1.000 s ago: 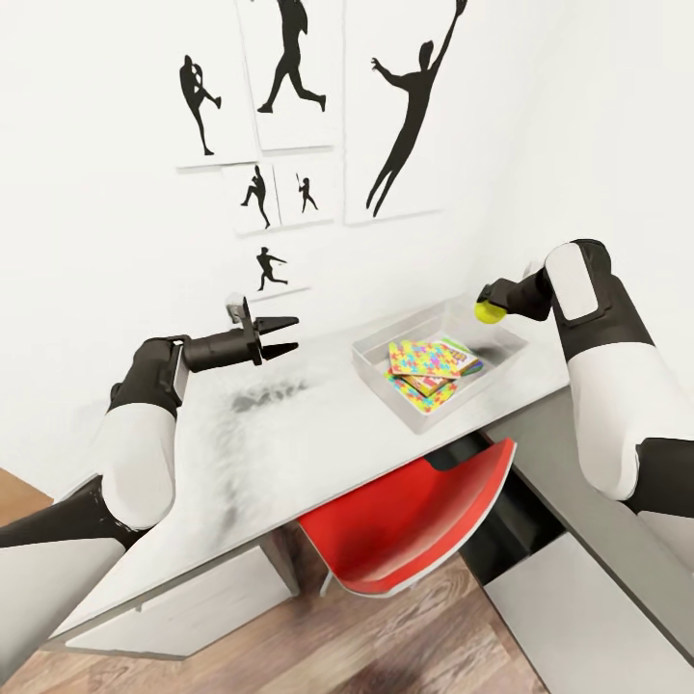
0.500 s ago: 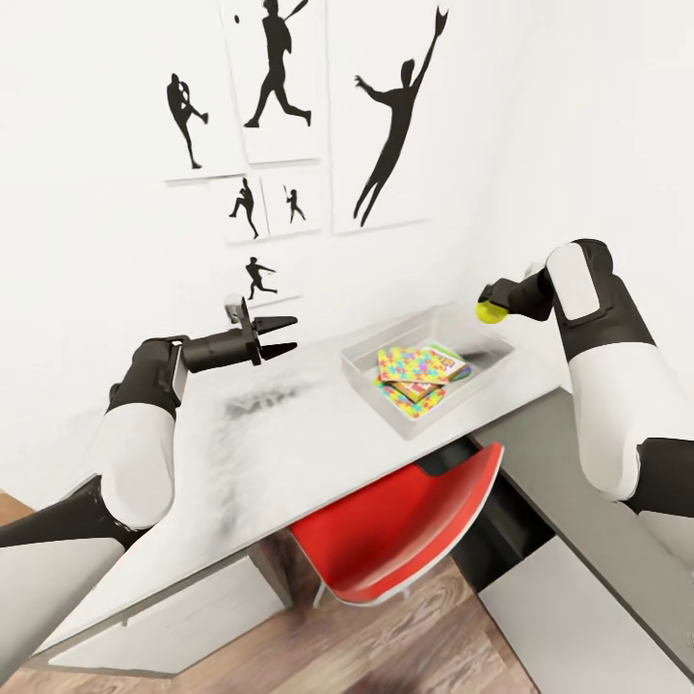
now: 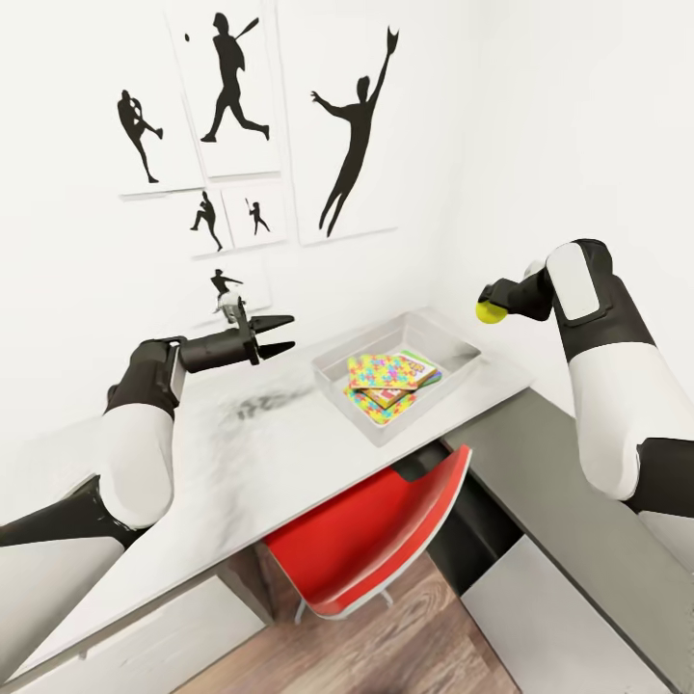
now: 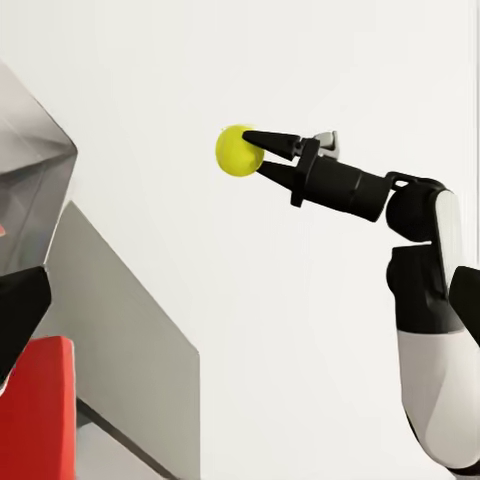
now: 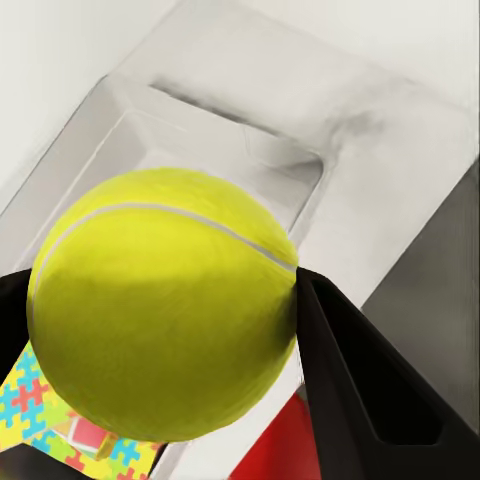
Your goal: Put all the toys in the child's room - the three board games (two on the bed and one on the table), the two jigsaw puzzles on the table, and the tennis ball on the table - inside the toy box on the table in the child's room.
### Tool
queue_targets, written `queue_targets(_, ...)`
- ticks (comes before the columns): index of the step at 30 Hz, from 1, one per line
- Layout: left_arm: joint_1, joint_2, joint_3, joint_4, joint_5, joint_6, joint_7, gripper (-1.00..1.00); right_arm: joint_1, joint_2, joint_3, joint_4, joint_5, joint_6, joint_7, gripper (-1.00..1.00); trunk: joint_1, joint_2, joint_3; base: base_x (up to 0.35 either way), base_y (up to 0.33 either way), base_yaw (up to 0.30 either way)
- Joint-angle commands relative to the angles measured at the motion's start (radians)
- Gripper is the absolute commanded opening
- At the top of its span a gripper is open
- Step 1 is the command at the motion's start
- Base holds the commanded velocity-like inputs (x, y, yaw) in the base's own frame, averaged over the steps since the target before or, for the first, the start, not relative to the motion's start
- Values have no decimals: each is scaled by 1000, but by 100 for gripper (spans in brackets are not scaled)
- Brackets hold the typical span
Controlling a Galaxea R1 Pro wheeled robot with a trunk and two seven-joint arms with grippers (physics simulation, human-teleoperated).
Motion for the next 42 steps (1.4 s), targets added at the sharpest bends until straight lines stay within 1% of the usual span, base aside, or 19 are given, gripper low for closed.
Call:
queue_targets(1,-2,-1,9,-1,-11,11,-8,100,-1,0,0,-1,-13,2,-14,-100,1,-2,0,1,-3,-130)
queue_targets(21,-2,0,15,-1,-11,11,-9,100,-1,0,1,-4,-13,2,-14,-100,1,-2,31,0,0,-81)
queue_targets(30,-1,2,16,-1,-11,11,-11,100,-1,0,0,-8,-13,2,-14,-100,1,-2,46,0,0,-12)
queue_targets(42,-1,3,28,-1,-11,11,-13,100,-1,1,0,-8,-13,2,-14,-100,1,-2,66,0,0,0)
